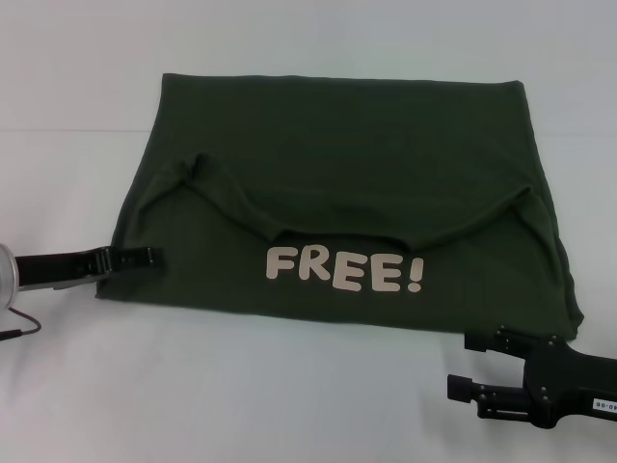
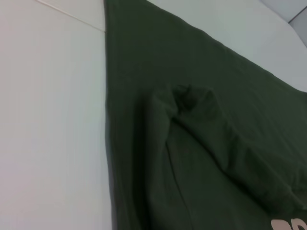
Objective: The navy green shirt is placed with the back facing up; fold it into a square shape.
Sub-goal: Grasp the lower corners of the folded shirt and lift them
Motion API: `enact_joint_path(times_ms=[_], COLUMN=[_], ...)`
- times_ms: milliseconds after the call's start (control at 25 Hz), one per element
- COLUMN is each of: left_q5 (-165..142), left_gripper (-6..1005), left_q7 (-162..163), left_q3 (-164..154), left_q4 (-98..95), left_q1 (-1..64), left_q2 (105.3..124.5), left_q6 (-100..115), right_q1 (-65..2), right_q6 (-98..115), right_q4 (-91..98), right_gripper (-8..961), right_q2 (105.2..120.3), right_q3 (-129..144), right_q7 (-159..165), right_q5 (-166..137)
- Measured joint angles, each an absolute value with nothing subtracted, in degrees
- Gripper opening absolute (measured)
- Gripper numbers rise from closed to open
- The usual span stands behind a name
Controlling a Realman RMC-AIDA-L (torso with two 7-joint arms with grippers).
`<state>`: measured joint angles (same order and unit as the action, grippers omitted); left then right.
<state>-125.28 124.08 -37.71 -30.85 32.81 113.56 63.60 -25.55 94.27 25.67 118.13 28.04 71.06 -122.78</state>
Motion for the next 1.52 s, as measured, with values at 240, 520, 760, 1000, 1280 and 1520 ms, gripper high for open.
enact_joint_path(times_ms=[240, 520, 760, 1000, 1280, 1520], left_q5=[-126.19, -126.22, -126.22, -127.25, -128.50, -128.76], left_gripper=[877, 876, 875, 821, 574, 341], left_q7=[124.24, 124.27, 124.63, 126.44, 127.02, 127.25], left_q3=[-39.09, -39.83, -40.18, -41.82, -42.19, -42.22], left_q4=[-30.84, -31.22, -31.38, -31.55, -31.60, -31.60], left_q1=[33.11, 33.13, 33.19, 33.65, 33.91, 33.93], left_q2=[113.63, 113.65, 113.64, 113.52, 113.38, 113.35], left_q6=[63.64, 62.92, 63.51, 62.99, 61.96, 61.52], right_q1=[-25.64, -25.67, -25.67, -25.84, -25.93, -25.93], right_q6=[94.27, 94.29, 94.31, 94.53, 94.70, 94.86], right_q4=[25.66, 25.66, 25.78, 25.83, 25.84, 25.84], right_gripper=[895, 895, 894, 894, 895, 895], right_q2=[118.12, 118.14, 118.20, 118.21, 118.21, 118.14], right_q3=[28.04, 28.03, 28.04, 28.04, 28.03, 28.03], right_q7=[71.10, 71.58, 71.98, 71.98, 72.06, 72.67], right_q5=[-122.78, -122.78, -122.78, -122.78, -122.78, -122.78])
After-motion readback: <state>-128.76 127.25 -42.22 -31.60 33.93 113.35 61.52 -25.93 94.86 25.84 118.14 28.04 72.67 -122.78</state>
